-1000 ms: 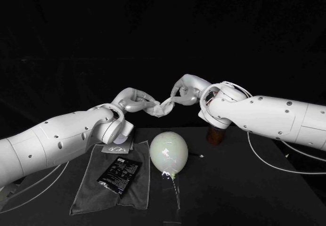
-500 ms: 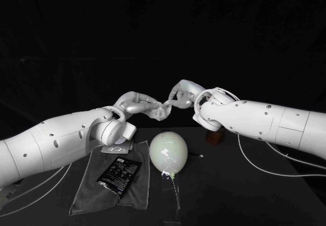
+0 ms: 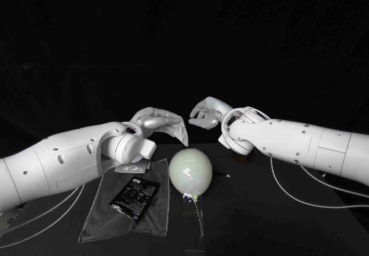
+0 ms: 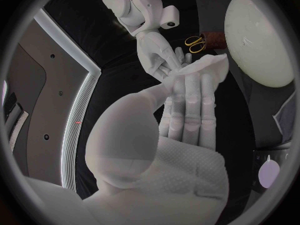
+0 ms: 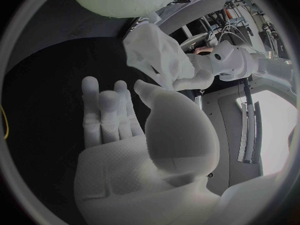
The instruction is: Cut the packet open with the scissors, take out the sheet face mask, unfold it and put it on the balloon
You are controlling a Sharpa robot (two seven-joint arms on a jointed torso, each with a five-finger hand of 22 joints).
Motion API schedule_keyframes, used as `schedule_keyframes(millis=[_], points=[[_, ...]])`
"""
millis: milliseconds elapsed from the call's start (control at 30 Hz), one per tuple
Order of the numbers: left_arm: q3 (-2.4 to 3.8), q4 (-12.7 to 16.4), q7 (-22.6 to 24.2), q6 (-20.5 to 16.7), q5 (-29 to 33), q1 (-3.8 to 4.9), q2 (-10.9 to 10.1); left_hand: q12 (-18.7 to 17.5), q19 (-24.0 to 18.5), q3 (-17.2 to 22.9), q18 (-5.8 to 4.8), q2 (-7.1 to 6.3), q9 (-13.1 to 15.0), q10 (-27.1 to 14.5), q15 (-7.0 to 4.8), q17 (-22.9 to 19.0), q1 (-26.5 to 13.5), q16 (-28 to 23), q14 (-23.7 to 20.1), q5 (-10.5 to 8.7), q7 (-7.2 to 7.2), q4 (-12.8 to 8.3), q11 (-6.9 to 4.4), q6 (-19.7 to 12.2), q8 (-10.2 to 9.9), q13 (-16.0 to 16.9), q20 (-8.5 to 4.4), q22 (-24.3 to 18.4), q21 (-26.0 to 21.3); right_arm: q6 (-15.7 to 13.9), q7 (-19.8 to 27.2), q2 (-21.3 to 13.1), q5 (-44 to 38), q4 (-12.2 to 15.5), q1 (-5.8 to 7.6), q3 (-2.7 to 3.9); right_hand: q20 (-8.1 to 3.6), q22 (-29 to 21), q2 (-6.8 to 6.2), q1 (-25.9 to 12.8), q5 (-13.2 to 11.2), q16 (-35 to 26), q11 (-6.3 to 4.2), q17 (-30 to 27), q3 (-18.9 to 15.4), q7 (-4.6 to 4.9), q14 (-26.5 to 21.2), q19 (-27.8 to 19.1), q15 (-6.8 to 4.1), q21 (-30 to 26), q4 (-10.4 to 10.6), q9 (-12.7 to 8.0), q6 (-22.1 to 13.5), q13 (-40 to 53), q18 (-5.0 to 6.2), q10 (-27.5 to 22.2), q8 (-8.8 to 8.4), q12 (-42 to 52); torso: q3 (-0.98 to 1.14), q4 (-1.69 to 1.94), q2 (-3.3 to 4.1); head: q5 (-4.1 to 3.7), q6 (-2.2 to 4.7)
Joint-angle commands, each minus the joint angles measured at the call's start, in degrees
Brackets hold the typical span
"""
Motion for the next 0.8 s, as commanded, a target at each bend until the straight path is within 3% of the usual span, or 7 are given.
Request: schedule_keyframes(millis=[33, 233, 467, 533, 800], points=[[0.1, 0.4, -2.4, -2.3, 4.1, 0.07, 0.0, -0.4, 0.8, 0.3, 0.44, 0.31, 2.3, 0.5, -0.48, 0.3, 0.1, -0.2, 1.2, 0.33, -0.08, 0.2, -0.1, -0.2, 0.3, -0.1, -0.21, -0.1, -0.2, -3.2, 4.8, -1.5, 4.5, 1.6, -0.44, -0.01, 0.33, -1.0, -0.55, 0.4, -0.2, -0.8, 0.28, -0.9, -0.5, 0.09, -0.5, 0.0, -0.03, -1.1, 0.0, -0.4, -0.2, -1.1, 1.05, 0.4, -0.47, -0.6, 0.01, 0.0, -0.02, 0.0, -0.08], [0.11, 0.7, -3.2, -4.3, 5.4, 0.06, -0.1, -1.0, 3.7, 1.2, 0.42, -0.02, 2.7, 1.5, -1.33, 2.5, -0.2, 2.5, 5.7, 0.29, -0.38, 0.3, -0.61, -0.2, 0.4, -0.3, -1.27, 0.4, 1.5, -8.3, 8.4, -5.2, 7.3, 5.1, -1.47, -0.03, 0.42, -1.4, -0.05, 2.3, -0.1, 3.2, -0.09, 2.5, -0.4, -0.05, 3.5, 2.1, -0.44, -0.6, -0.6, -0.9, 1.1, -2.1, 1.42, 2.7, -0.62, 0.0, -0.02, 0.02, -0.06, -0.03, -0.11], [0.12, 0.9, -3.5, -5.8, 6.1, 0.04, -0.3, -2.3, 5.2, 3.4, 0.29, -1.08, 3.5, 2.5, -1.94, 7.6, -1.2, 8.9, 7.2, 0.27, -0.58, 0.3, -0.97, -0.2, 0.8, -0.6, -2.15, 2.0, 4.3, -13.5, 11.9, -9.5, 9.4, 9.8, -3.43, -0.05, -0.65, 6.1, 0.7, 4.3, 0.6, 15.8, -1.39, 14.0, 0.1, -1.33, 12.9, 13.7, -1.65, 19.8, -1.9, -1.8, 5.0, -0.2, -1.68, 6.1, -0.16, 5.0, 0.02, 0.04, 0.0, 0.11, -0.24], [0.12, 0.9, -3.6, -6.2, 6.3, 0.04, -0.3, -2.6, 5.5, 4.2, 0.29, -1.29, 3.8, 2.8, -2.05, 9.6, -1.5, 11.6, 7.2, 0.27, -0.76, 0.4, -0.91, -0.3, 0.9, -0.7, -2.35, 2.7, 5.4, -14.4, 12.5, -10.2, 9.7, 11.2, -4.13, -0.05, -1.0, 8.1, 0.76, 4.3, 0.9, 19.1, -1.79, 17.4, -0.1, -1.81, 15.0, 16.1, -2.0, 24.9, -2.1, -1.9, 6.2, 5.2, -2.46, 9.1, 0.22, 11.6, 0.03, 0.03, 0.02, 0.13, -0.27], [0.14, 1.1, -3.7, -7.2, 6.8, 0.04, -0.4, -3.1, 5.5, 5.5, 0.3, -1.7, 4.4, 3.2, -2.16, 13.5, -2.0, 16.0, 7.0, 0.3, -0.8, 0.4, -1.02, -0.4, 1.2, -0.6, -2.51, 3.7, 7.0, -15.7, 12.4, -10.3, 9.2, 15.4, -7.27, -0.05, -1.53, 12.4, 0.74, 3.8, 1.2, 26.0, -2.17, 25.4, -0.7, -2.27, 19.1, 20.4, -2.4, 35.4, -2.7, -3.1, 7.6, 21.5, -4.15, 16.7, -0.12, 30.0, 0.07, 0.14, 0.07, 0.13, -0.59]])
